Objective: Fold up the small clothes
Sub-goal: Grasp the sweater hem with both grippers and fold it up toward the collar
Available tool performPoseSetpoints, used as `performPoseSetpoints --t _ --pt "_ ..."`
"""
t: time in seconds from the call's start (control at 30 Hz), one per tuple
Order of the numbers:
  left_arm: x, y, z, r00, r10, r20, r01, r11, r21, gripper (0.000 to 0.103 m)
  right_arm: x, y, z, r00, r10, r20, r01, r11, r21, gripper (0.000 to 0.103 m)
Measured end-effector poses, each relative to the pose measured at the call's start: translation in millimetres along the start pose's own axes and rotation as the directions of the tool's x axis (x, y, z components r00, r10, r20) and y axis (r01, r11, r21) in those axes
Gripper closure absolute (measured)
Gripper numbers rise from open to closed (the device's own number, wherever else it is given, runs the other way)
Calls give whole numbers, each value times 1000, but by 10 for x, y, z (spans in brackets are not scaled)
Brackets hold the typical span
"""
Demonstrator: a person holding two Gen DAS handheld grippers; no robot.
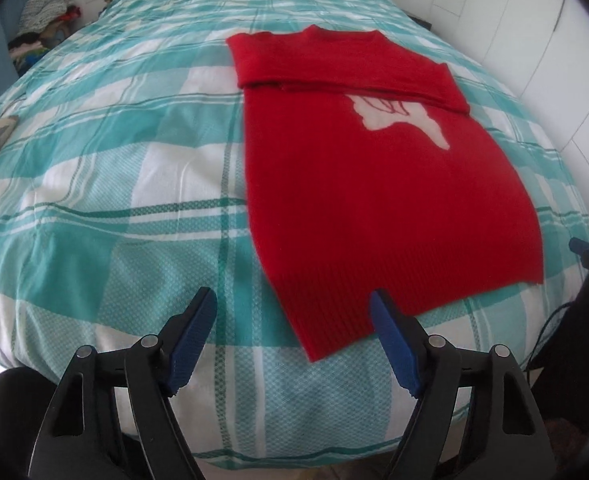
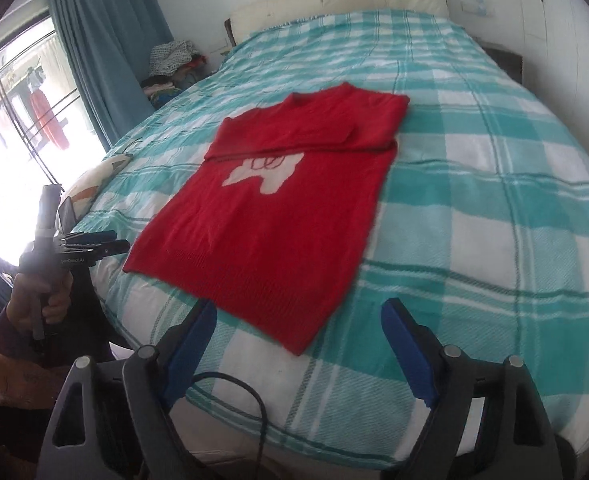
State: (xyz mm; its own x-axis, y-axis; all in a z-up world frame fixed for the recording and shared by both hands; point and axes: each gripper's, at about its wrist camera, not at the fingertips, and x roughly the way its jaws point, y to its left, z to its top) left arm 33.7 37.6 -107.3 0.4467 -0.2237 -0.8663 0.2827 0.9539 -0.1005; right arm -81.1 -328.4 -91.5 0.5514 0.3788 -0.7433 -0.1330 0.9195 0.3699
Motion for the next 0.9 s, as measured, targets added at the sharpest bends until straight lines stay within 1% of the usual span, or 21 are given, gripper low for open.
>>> performPoseSetpoints --t 0.07,0.1,0.17,0.2,0.23,0.27,0.3,0.33,0.4,0.47,0.53,0.6,0.67,0.73,0.8,0.9 --pt "84 35 -48 999 -39 -31 38 998 -48 37 221 -105 -51 1000 23 -20 -21 996 82 32" --pt "93 58 -59 998 -57 -31 54 996 -72 38 328 -149 -65 999 30 -40 -25 993 116 35" --pt "99 66 -62 997 -76 -22 74 993 -90 47 530 -230 -95 994 63 -92 -47 984 170 43" --pt "112 61 -56 996 -86 -27 84 993 -88 62 605 -254 -112 991 74 -109 -53 981 189 45" --pt "131 59 -55 994 -104 -36 101 991 -88 87 648 -259 -116 990 74 -120 -51 980 191 51" --pt "151 66 -59 992 -121 -48 116 989 -95 97 677 -248 -117 989 64 -136 -40 984 176 65" --pt "152 87 -62 990 -131 -51 125 986 -107 98 684 -236 -111 987 53 -153 -29 987 158 79" --pt "129 117 -64 988 -148 -49 142 982 -121 100 680 -237 -111 982 73 -172 -45 986 158 99" --pt "28 196 -50 981 -187 -42 179 972 -152 101 584 -251 -82 982 80 -169 -52 985 163 99" --pt "-119 289 22 970 -243 -15 235 952 -197 101 409 -283 -6 988 94 -125 -70 980 186 99" --pt "-257 379 207 957 -286 34 287 931 -224 101 267 -328 130 989 131 -63 -114 968 224 99" --pt "-339 449 522 946 -311 91 324 920 -219 101 186 -346 370 991 135 0 -132 967 219 99" --pt "-338 499 909 943 -297 152 324 925 -199 101 198 -382 686 991 119 61 -129 971 199 99" --pt "-194 529 1315 943 -273 189 307 934 -181 101 299 -453 1046 988 93 126 -116 976 184 99" --pt "57 542 1714 949 -242 202 278 944 -178 101 487 -582 1425 980 82 180 -118 972 202 99" --pt "503 608 2266 956 -219 195 259 942 -213 101 870 -769 1976 973 68 221 -121 964 236 99"
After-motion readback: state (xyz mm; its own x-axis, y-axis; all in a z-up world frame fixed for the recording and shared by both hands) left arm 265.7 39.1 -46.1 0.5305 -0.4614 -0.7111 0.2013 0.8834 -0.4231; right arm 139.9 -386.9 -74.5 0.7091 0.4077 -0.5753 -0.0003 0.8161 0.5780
